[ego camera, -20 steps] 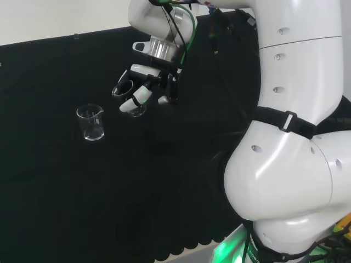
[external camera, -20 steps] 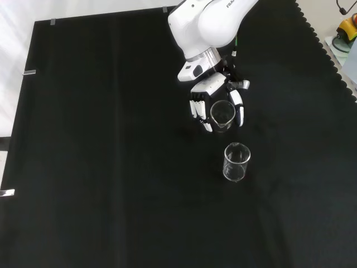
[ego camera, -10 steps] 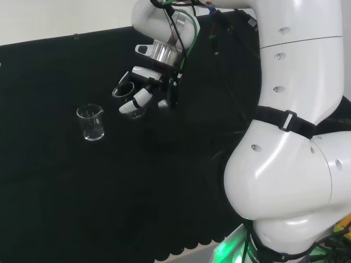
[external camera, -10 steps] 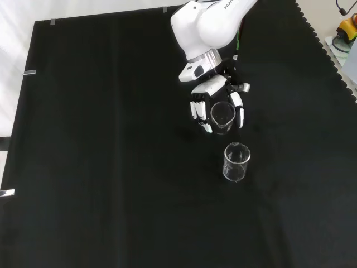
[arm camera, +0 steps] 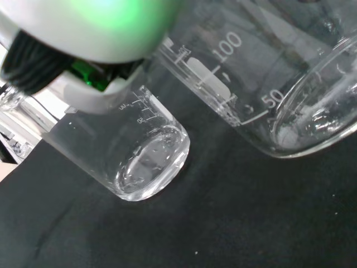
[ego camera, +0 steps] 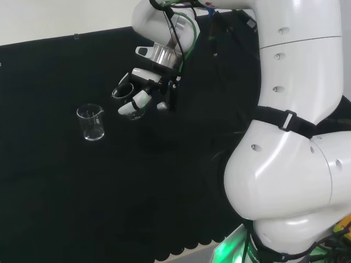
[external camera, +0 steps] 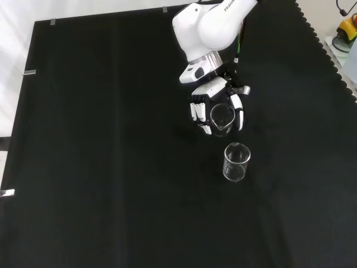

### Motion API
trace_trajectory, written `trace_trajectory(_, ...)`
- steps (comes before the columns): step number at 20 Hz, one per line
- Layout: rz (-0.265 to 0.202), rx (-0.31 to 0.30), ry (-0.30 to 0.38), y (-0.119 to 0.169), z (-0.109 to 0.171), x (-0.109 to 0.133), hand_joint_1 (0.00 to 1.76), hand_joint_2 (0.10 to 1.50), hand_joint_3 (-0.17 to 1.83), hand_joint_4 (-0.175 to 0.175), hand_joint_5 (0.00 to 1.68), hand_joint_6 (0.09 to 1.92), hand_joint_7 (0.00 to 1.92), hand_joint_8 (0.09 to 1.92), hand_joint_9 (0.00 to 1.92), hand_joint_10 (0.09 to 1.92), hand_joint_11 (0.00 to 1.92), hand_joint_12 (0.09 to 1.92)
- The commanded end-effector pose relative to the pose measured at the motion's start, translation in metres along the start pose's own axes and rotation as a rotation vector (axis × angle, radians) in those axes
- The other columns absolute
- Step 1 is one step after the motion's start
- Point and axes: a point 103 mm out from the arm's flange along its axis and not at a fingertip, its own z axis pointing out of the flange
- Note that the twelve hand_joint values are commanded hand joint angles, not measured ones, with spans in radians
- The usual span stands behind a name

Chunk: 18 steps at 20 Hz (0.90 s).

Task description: Place the beaker back on the table.

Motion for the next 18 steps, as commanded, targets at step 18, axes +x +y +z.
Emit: trace_trajectory(18, 0.03, -0.046, 0.007, -0.0045, 0.0129, -0.0205, 1.33, 0.6, 0.65, -0.175, 1.47, 0.26, 1.59, 0.09, 1.65, 0.09, 1.11, 0.81)
